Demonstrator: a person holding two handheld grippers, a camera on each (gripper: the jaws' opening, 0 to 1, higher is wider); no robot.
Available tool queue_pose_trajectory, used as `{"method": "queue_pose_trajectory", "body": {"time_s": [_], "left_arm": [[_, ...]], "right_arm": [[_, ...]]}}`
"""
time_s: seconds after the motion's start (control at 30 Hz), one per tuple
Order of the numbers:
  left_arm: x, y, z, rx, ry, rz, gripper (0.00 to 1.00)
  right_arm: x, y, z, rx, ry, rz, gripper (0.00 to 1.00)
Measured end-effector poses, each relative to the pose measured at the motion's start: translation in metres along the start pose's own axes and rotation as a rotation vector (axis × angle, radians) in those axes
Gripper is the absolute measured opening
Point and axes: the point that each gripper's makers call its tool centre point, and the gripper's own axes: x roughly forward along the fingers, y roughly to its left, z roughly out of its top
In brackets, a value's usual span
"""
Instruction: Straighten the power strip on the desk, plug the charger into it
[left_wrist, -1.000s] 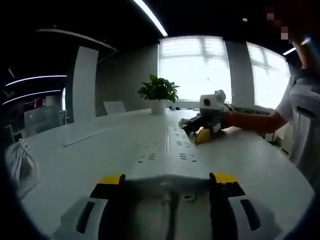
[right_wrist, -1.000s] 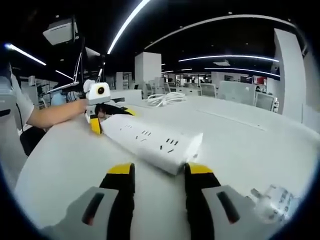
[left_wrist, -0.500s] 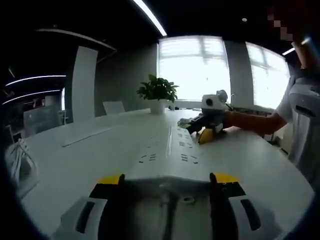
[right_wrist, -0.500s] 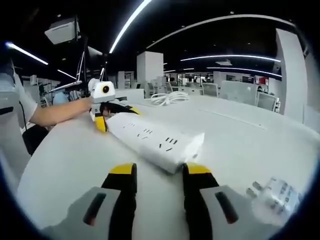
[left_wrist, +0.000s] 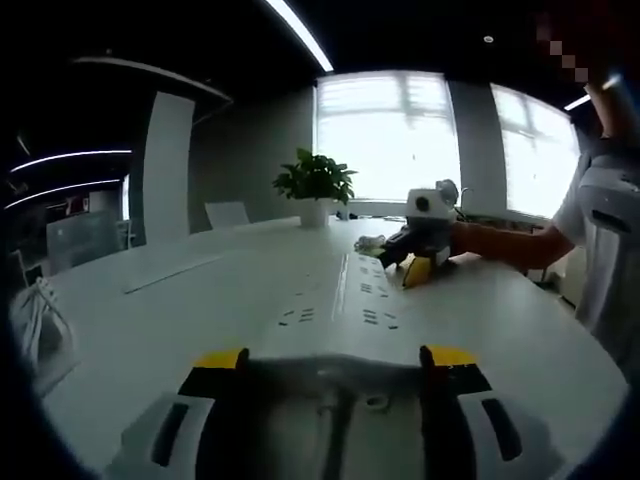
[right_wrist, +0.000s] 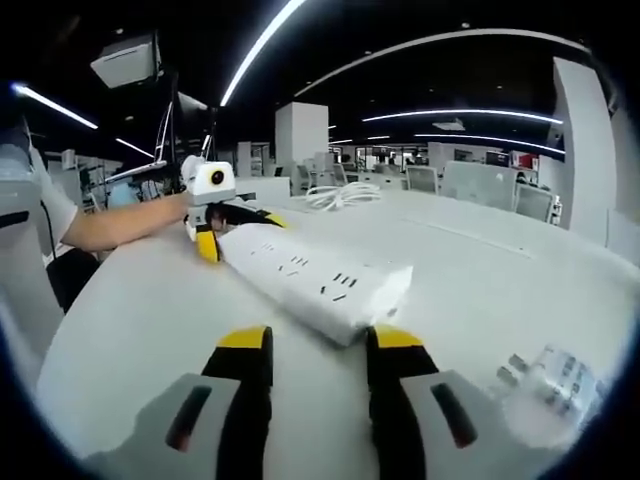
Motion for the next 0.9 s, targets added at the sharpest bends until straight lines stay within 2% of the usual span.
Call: {"method": "queue_pose_trajectory", "body": {"time_s": [0.9], "left_arm": [[-0.0011,-0.0022,-0.0009,0.002,-0.001,-0.003,0.7]], "right_arm": [[-0.0048,0.01,-0.0008,0.004,0.003,-0.009,0.37]]}}
